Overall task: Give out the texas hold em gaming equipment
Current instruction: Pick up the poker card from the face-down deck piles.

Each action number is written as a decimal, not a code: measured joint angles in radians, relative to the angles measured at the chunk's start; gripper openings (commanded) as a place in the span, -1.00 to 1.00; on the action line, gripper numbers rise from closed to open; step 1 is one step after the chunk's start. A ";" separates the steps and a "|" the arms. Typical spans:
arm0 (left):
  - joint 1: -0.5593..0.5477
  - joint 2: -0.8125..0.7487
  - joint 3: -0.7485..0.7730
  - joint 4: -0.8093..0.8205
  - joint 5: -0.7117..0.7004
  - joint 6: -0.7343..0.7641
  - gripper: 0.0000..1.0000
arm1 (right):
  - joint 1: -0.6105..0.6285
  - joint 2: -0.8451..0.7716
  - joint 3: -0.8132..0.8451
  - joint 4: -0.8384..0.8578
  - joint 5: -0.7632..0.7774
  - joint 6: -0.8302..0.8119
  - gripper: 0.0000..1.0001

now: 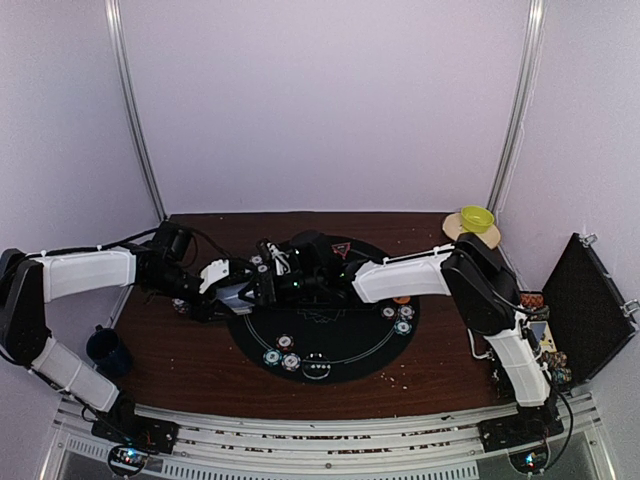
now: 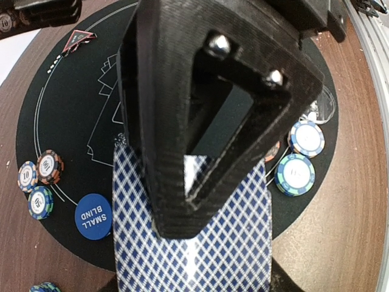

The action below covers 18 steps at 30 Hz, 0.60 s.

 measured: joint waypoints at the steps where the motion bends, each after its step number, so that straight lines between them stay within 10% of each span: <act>1: 0.000 0.000 -0.002 0.001 0.002 0.000 -0.14 | -0.001 -0.005 -0.006 0.001 0.000 0.002 -0.29; 18: 0.000 0.000 -0.015 0.010 0.011 0.003 -0.14 | -0.024 -0.056 -0.097 0.106 -0.088 0.095 -1.00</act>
